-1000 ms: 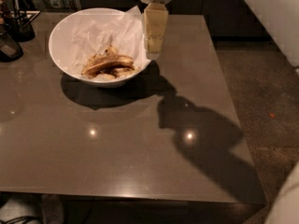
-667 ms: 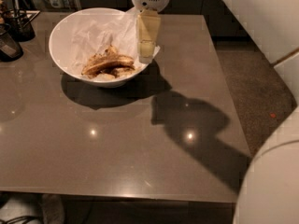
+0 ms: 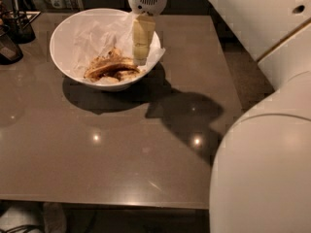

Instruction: Pick banana from white bowl

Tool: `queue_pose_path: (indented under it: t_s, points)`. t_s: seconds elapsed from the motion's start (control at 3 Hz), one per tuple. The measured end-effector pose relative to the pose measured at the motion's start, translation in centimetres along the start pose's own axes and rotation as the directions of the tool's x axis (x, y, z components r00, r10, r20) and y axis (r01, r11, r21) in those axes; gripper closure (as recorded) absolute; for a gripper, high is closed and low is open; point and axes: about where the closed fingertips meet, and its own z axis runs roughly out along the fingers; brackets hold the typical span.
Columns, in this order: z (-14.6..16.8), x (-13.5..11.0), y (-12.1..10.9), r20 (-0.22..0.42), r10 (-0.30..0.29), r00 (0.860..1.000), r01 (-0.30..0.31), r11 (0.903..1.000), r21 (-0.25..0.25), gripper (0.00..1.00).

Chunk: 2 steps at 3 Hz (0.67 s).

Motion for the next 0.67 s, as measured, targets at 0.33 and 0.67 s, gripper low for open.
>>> queue_pose_path:
  t_s: [0.33,0.67]
  points:
    - [0.7,-1.8,-1.0,0.0,-0.03,1.0,0.03,0.9996,0.003,0.13]
    - [1.4,-3.2,-1.4,0.001,-0.059,0.998,0.059,0.9983,-0.002,0.15]
